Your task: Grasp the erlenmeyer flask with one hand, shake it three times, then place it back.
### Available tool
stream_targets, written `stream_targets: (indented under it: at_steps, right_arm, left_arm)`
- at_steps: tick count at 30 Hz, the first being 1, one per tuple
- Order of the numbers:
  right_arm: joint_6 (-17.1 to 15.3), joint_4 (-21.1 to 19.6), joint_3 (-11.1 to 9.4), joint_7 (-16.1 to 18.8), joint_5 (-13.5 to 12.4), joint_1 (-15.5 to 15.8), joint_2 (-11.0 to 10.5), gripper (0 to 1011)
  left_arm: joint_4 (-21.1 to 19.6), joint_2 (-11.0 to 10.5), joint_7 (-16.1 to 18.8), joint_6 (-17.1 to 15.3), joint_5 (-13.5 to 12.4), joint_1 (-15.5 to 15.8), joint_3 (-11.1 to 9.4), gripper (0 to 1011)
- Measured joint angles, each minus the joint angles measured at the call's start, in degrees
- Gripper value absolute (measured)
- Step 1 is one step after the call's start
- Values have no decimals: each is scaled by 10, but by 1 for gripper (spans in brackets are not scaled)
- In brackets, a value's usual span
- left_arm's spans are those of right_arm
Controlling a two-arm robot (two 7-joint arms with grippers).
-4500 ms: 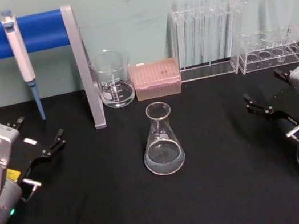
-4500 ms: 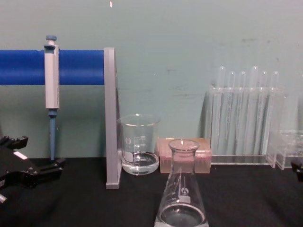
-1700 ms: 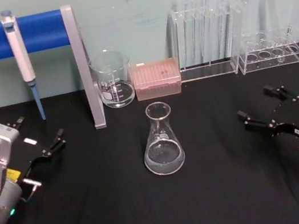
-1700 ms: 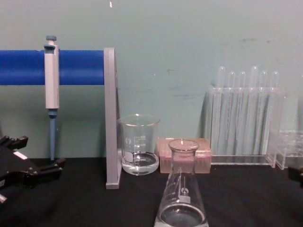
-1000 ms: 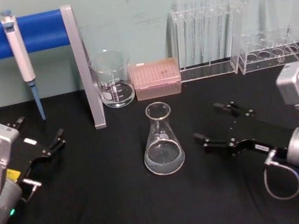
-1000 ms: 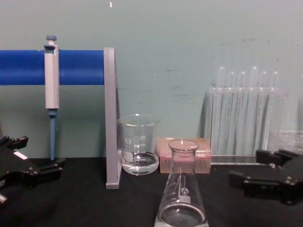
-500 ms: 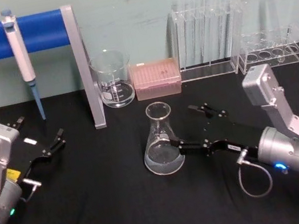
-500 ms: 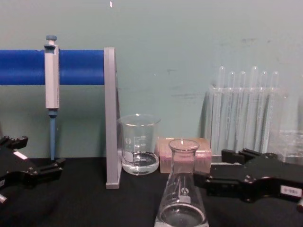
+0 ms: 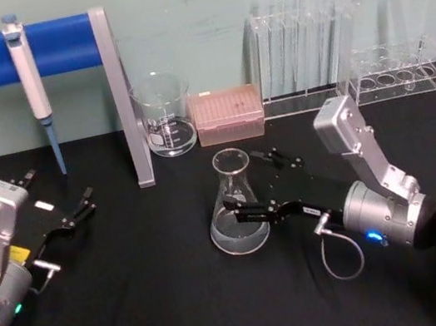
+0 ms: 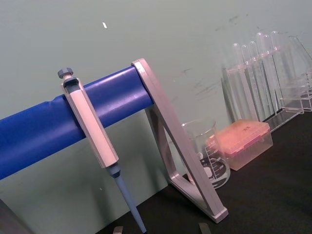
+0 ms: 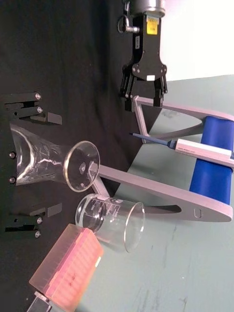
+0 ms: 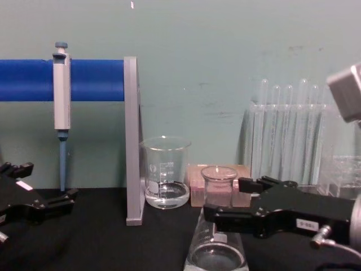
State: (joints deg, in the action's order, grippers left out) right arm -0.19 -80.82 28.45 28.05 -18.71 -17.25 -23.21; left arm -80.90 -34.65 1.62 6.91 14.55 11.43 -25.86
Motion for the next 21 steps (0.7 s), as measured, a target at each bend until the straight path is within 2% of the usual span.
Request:
stream_targets:
  at_steps: [11, 21]
  right_arm:
    - [5, 38, 3, -8, 24, -24, 32, 1003]
    - [11, 59, 6, -1, 33, -38, 47, 1002]
  left_arm:
    - [0, 0, 0, 0, 0, 0, 0, 1001]
    - [0, 0, 0, 0, 0, 0, 0, 1001]
